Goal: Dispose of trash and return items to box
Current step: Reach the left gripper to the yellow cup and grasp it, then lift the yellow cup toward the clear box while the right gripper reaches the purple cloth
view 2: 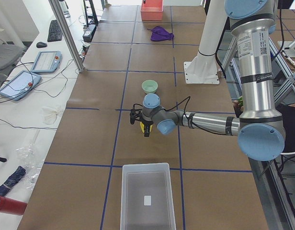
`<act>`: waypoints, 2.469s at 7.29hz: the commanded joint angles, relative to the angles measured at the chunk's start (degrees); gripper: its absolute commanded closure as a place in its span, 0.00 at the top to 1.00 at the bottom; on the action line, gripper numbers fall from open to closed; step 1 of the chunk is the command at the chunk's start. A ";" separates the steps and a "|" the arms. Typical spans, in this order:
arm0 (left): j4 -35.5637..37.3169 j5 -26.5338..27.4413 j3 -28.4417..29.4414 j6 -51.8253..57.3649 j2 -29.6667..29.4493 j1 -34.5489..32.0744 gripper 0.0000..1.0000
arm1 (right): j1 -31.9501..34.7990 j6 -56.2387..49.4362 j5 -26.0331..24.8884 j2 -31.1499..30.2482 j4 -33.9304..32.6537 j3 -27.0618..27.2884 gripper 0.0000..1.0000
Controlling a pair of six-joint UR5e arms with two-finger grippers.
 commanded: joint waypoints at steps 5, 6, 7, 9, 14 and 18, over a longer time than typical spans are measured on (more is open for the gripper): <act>3.75 -0.34 -5.79 0.11 0.01 -0.41 0.00 | -5.86 11.85 2.45 3.77 0.54 0.43 1.00; 9.87 -2.69 -8.60 0.81 -1.03 -3.63 0.00 | -9.37 13.46 2.21 4.57 1.68 0.78 1.00; 14.98 -3.15 -11.50 2.73 -1.30 -6.19 0.00 | -11.76 15.65 0.47 4.49 5.08 0.52 1.00; 25.27 -3.15 -15.12 5.99 -6.81 -9.88 0.00 | -18.86 30.01 -7.17 1.01 19.62 0.61 1.00; 50.45 -2.80 -15.49 19.79 -23.19 -21.50 0.00 | -33.28 43.18 -12.80 -10.00 38.78 3.33 1.00; 50.45 -2.80 -15.13 19.88 -23.37 -21.59 0.00 | -39.98 43.27 -17.13 -10.71 38.43 2.98 1.00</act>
